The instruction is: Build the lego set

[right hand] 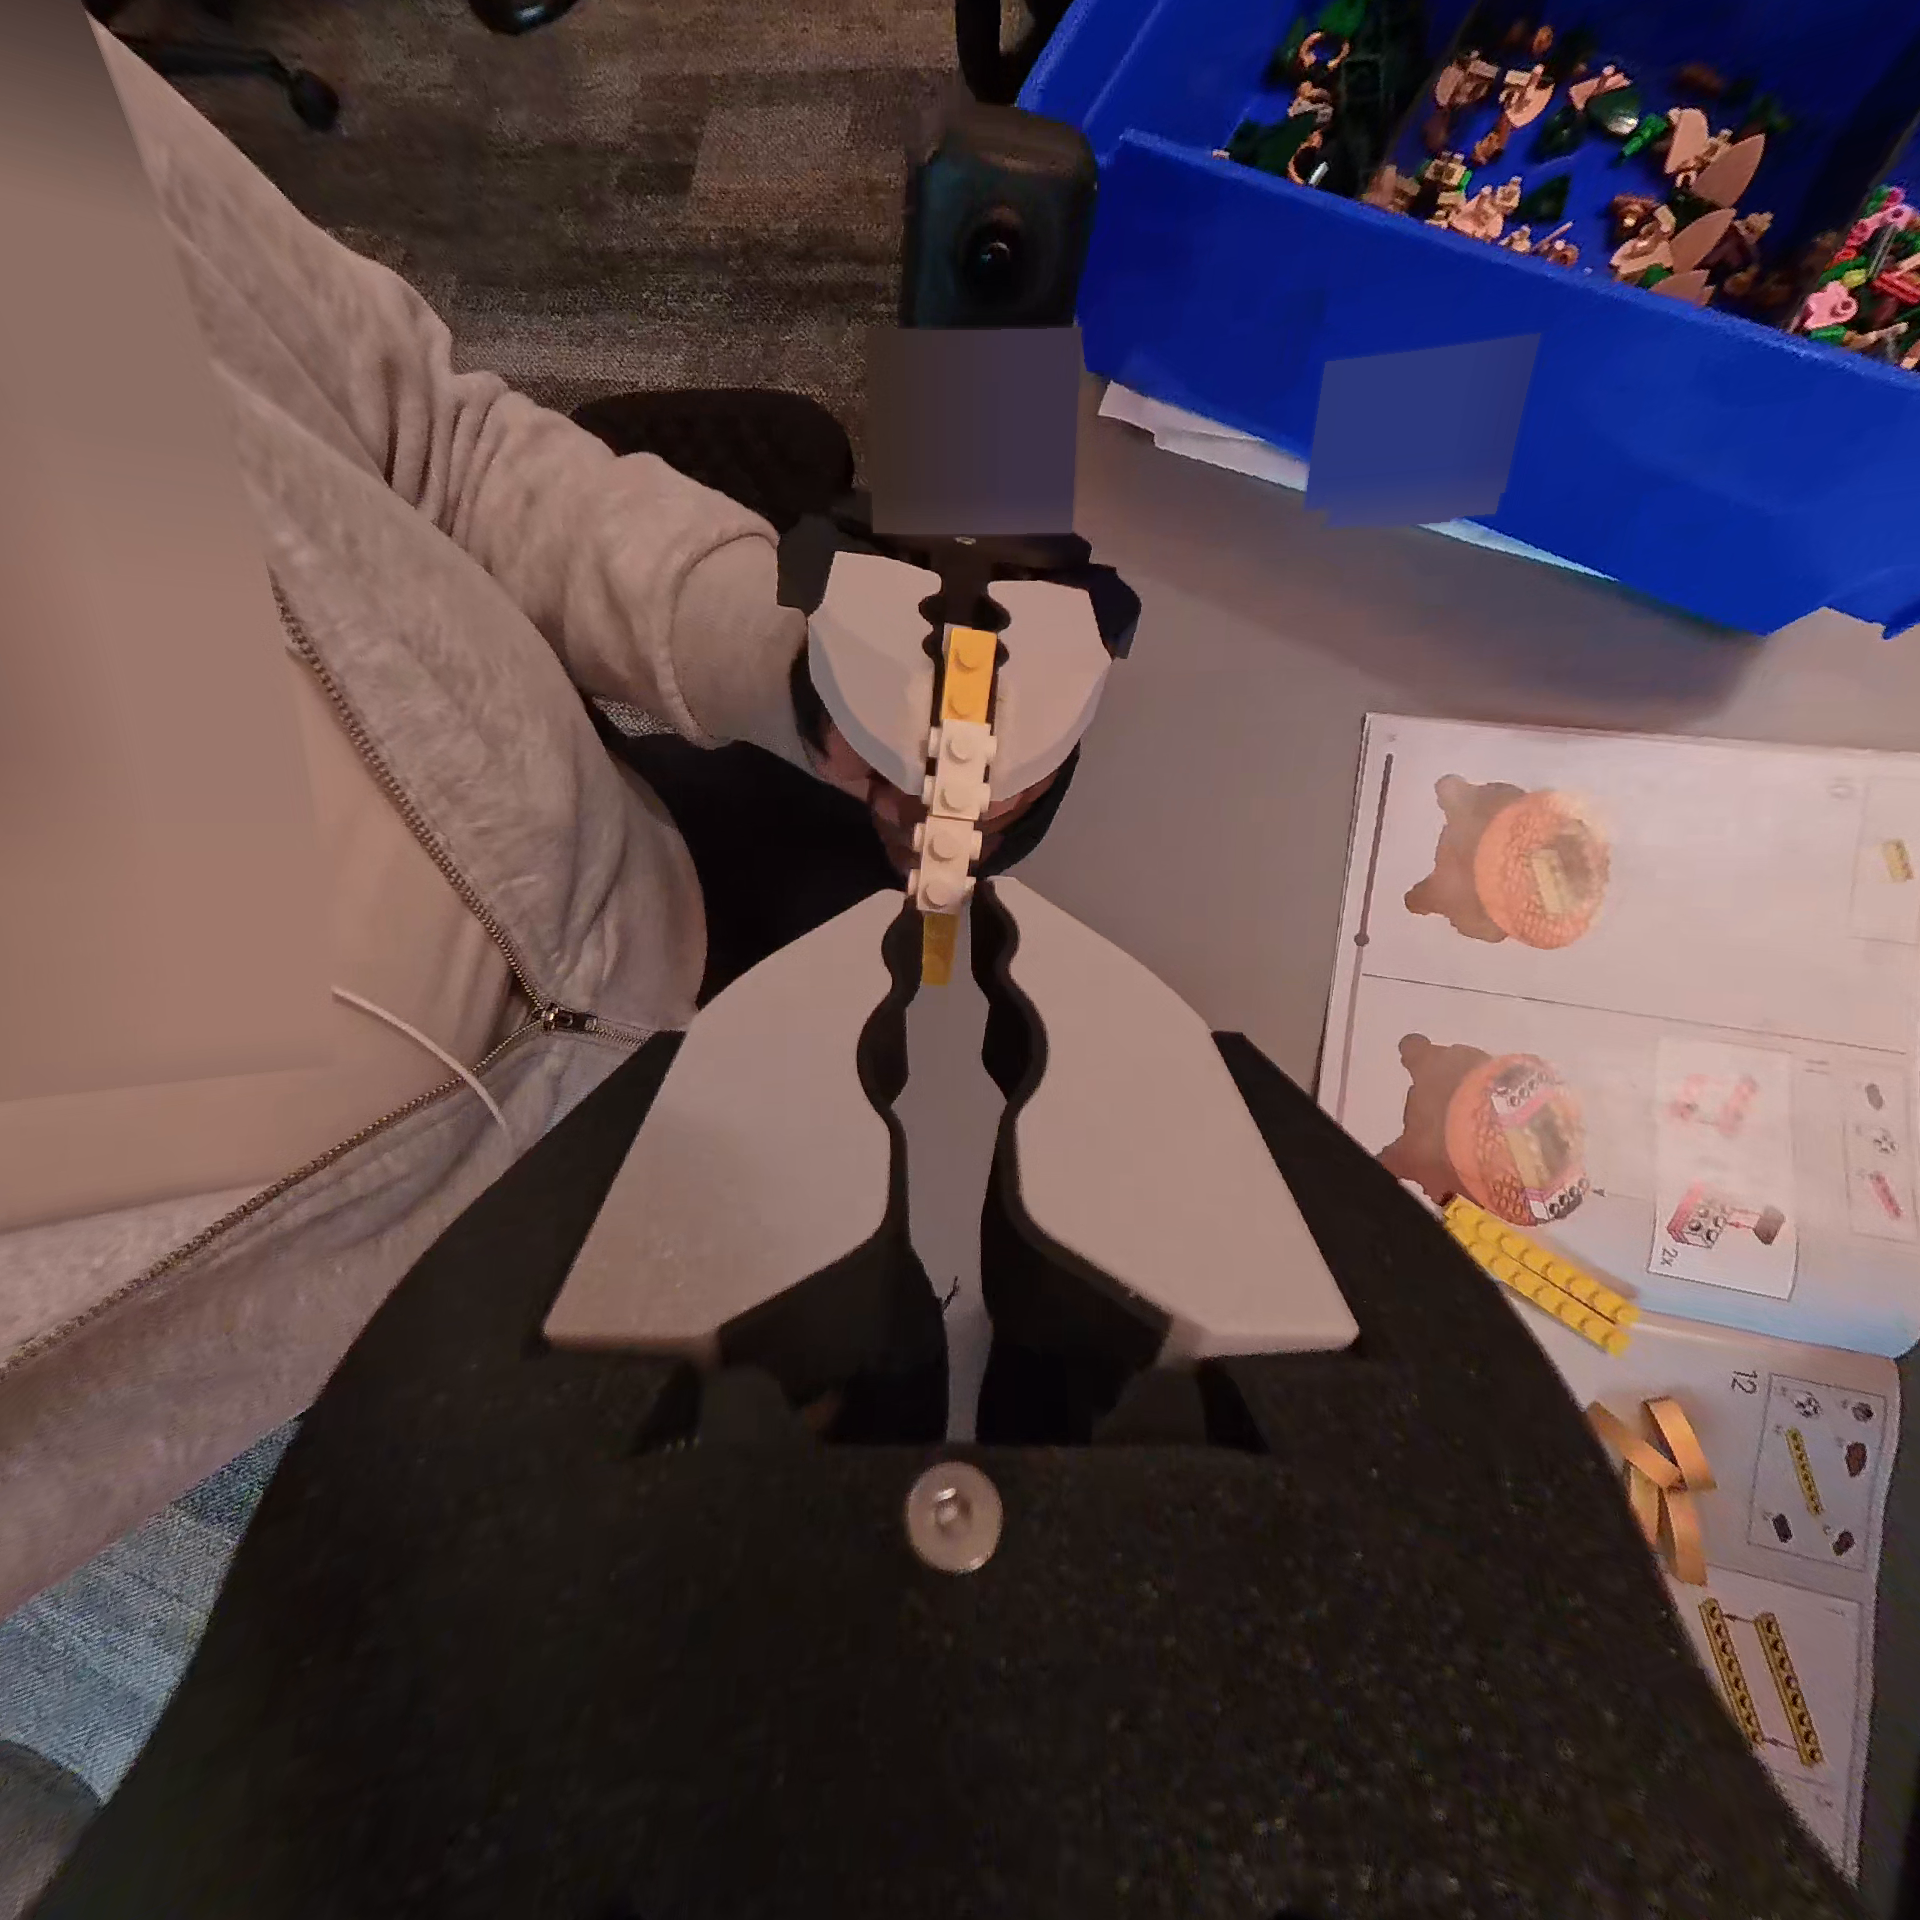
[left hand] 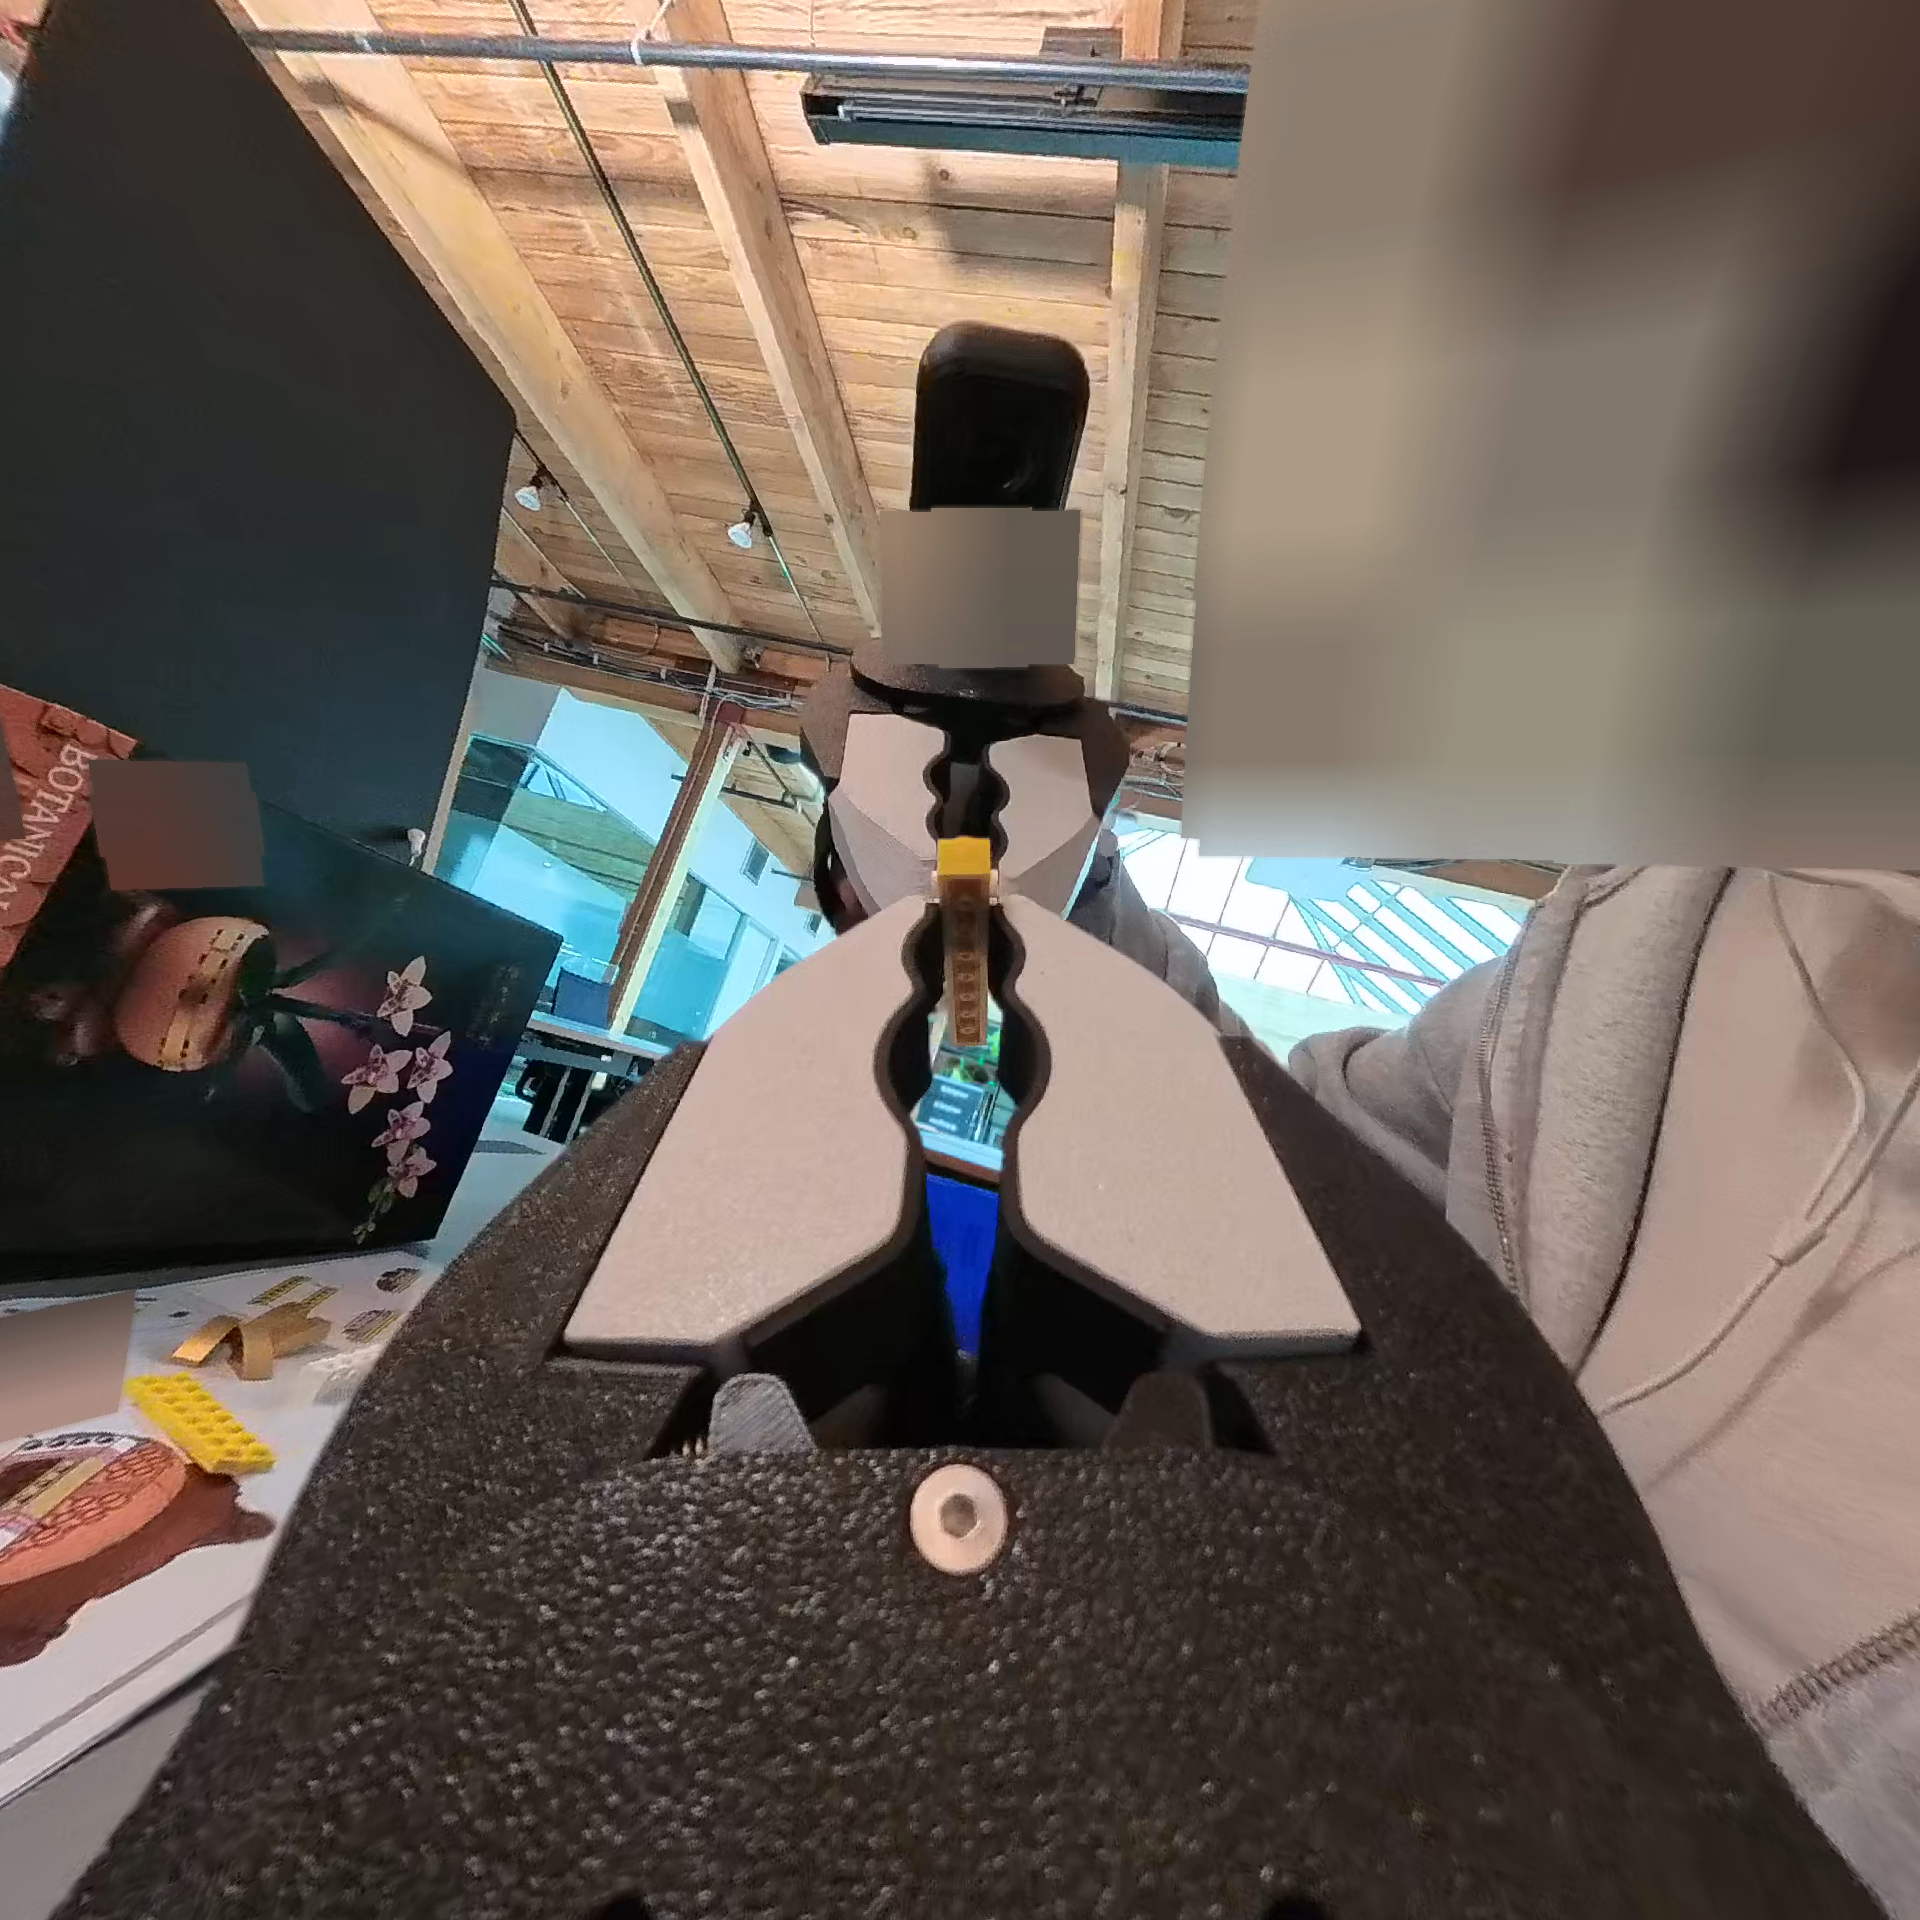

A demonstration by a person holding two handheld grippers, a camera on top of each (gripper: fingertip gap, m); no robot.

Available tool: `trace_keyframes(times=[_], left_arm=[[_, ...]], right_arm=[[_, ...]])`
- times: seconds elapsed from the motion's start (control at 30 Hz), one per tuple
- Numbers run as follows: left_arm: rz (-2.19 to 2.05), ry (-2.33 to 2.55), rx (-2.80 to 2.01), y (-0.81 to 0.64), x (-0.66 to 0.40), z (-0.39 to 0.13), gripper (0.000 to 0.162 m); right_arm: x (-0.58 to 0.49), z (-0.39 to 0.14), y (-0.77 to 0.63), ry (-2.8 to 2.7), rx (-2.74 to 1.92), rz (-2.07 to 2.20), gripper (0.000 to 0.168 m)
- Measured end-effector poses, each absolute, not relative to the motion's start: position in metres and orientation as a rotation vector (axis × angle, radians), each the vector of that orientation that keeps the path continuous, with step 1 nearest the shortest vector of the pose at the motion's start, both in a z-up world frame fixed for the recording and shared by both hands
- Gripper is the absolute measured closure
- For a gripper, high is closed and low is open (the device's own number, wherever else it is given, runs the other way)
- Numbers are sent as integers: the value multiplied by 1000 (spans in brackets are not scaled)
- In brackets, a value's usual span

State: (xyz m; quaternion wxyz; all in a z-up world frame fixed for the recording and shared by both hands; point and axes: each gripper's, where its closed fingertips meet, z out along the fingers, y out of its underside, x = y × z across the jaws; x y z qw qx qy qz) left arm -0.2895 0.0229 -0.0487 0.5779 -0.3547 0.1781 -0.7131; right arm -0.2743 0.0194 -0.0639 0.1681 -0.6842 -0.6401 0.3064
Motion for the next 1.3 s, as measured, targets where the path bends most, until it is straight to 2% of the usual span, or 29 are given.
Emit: trace_keyframes(times=[0.33, 1.3], left_arm=[[-1821, 285, -831, 33, -280, -47, 156], [-1721, 408, -1045, 40, -269, -65, 155]], right_arm=[[-266, -63, 26, -1743, -1974, 996, 159], [-259, -92, 29, -1741, -2132, 994, 159]])
